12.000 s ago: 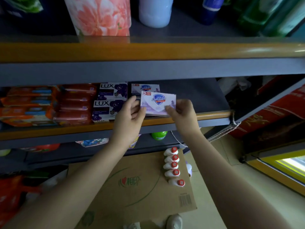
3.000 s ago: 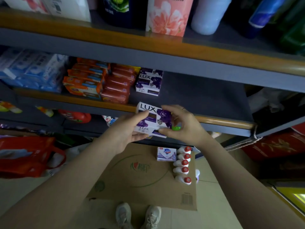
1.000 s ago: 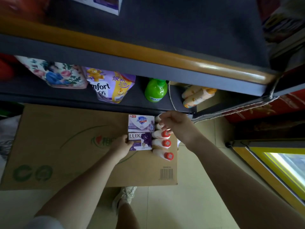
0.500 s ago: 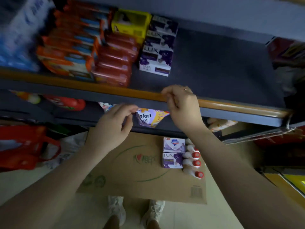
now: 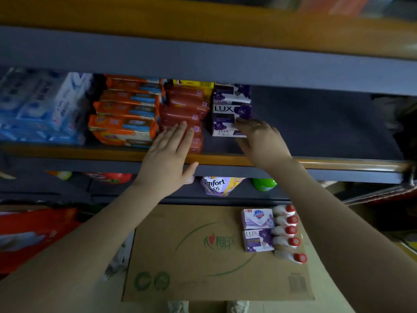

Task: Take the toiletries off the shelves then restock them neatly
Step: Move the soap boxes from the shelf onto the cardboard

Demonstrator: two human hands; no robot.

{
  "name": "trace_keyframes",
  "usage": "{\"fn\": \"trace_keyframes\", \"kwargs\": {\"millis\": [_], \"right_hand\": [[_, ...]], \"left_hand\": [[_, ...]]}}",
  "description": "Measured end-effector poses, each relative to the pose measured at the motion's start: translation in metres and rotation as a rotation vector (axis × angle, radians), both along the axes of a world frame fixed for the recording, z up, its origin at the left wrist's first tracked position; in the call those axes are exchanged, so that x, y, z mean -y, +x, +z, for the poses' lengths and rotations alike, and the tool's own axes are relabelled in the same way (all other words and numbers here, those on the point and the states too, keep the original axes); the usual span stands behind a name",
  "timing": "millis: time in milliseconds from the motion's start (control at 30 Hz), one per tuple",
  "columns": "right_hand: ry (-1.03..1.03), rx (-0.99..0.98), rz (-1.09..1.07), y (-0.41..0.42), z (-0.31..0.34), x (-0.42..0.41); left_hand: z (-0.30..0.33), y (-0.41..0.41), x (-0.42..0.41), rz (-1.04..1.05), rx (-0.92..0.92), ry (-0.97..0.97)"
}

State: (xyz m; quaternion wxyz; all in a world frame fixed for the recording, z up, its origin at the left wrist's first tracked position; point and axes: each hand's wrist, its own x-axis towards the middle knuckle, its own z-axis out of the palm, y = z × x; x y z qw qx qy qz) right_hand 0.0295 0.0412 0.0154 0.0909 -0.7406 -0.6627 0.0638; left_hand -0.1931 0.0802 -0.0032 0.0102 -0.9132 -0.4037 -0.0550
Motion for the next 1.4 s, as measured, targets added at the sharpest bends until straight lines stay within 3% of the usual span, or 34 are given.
{"fn": "trace_keyframes", "kwargs": {"millis": [100, 233, 367, 433, 500, 600, 700, 767, 867, 1000, 1100, 1200, 1333, 1400], "right_hand": [[0.044, -0.021, -0.034, 0.002, 0.009, -0.011], [-0.13, 0.051, 0.036, -0.001, 0.016, -0.036], [-0.187, 0.197, 0.011, -0.003, 0.017, -0.043], [-0.152, 0.233, -0.021, -0.001, 0.017, -0.036], [0.021, 0.085, -0.084, -0.001, 0.019, -0.025], [0.26, -0.43, -0.154, -0.011, 0.033, -0.002], [0.214, -0.92, -0.146, -0.035, 0.048, 0.027], [0.182, -1.045, -0.119, -0.046, 0.049, 0.043], [0.167, -0.898, -0.143, -0.049, 0.041, 0.059], [0.209, -0.296, -0.121, -0.046, 0.023, 0.081], [0.169, -0.254, -0.138, -0.046, 0.024, 0.106], [0.13, -0.561, -0.26, -0.037, 0.027, 0.135], [0.039, -1.233, -0.67, -0.019, 0.024, 0.163], [-0.052, -1.365, -0.719, -0.013, 0.02, 0.173]], "left_hand": [[0.0, -0.001, 0.0, -0.006, 0.015, 0.026], [0.001, -0.004, -0.002, -0.042, 0.026, 0.03], [0.006, -0.006, -0.001, -0.057, 0.019, -0.053], [0.01, -0.004, -0.002, -0.053, 0.112, -0.129], [0.022, -0.001, -0.002, -0.044, 0.315, -0.264], [0.049, 0.01, 0.003, 0.067, 0.642, -0.519], [0.071, 0.023, 0.013, 0.179, 0.937, -0.939], [0.076, 0.028, 0.016, 0.184, 1.06, -1.097], [0.073, 0.027, 0.02, 0.172, 1.051, -1.202], [0.06, 0.032, 0.029, 0.179, 0.836, -1.261], [0.051, 0.038, 0.044, 0.21, 0.727, -1.299], [0.041, 0.044, 0.066, 0.251, 0.712, -1.47], [0.027, 0.051, 0.087, 0.344, 0.907, -1.717], [0.018, 0.053, 0.095, 0.369, 0.963, -1.804]]}}
